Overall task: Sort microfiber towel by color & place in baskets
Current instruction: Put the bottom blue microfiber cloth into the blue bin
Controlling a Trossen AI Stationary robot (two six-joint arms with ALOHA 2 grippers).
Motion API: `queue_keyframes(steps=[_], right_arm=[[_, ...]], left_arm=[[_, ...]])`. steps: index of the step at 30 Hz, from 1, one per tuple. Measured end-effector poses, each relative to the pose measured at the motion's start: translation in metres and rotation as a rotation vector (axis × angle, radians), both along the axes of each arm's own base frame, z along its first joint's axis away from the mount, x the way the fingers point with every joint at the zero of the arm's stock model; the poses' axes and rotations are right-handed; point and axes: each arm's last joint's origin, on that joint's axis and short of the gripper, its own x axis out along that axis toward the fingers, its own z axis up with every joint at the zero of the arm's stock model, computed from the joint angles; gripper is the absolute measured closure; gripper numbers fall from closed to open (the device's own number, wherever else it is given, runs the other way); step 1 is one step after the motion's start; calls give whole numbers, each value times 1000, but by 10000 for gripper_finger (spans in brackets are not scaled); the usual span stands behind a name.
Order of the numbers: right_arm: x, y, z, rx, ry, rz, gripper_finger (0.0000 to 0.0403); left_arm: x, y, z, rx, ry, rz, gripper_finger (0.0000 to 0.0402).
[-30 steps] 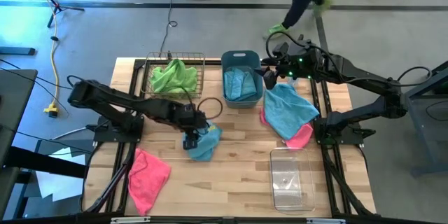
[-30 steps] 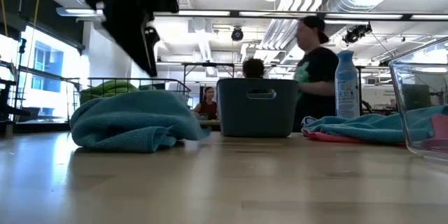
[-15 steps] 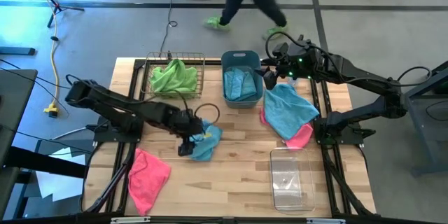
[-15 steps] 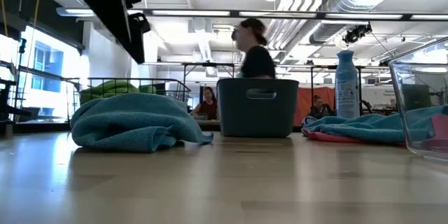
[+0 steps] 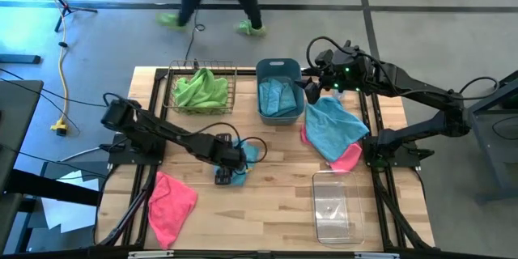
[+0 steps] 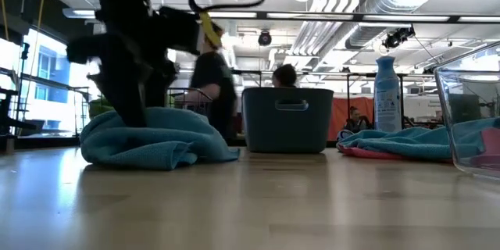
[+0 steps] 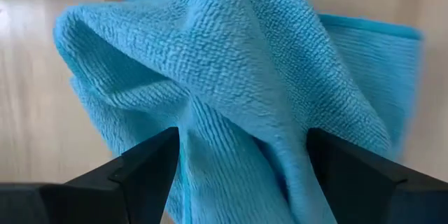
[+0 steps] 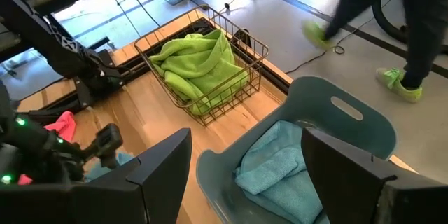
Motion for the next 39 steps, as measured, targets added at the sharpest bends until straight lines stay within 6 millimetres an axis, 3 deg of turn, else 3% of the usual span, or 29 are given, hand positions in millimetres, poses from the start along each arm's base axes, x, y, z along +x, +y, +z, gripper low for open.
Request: queue_keyframes(steps=[9, 19, 23, 28, 30, 35, 39], right_arm=[[-1, 0, -2, -2, 24, 4, 137], [-1, 0, -2, -5, 33, 8, 137], [-1, 0, -2, -5, 34, 8, 137], [-1, 0, -2, -5, 34, 8, 137], [-1, 0, -2, -5, 36, 8, 137], [-2, 0, -3, -4, 38, 8, 137], [-2, 0, -3, -4, 38, 8, 137]], left_arm=[[9, 8, -24, 6, 57, 59, 100], [12, 12, -33, -49, 96, 67, 110], [11, 11, -34, -40, 101, 56, 175], [10, 6, -33, -25, 102, 7, 337], [9, 6, -31, -28, 99, 5, 381], [4, 7, -23, -27, 104, 1, 391], [-2, 9, -4, -31, 66, -20, 396]])
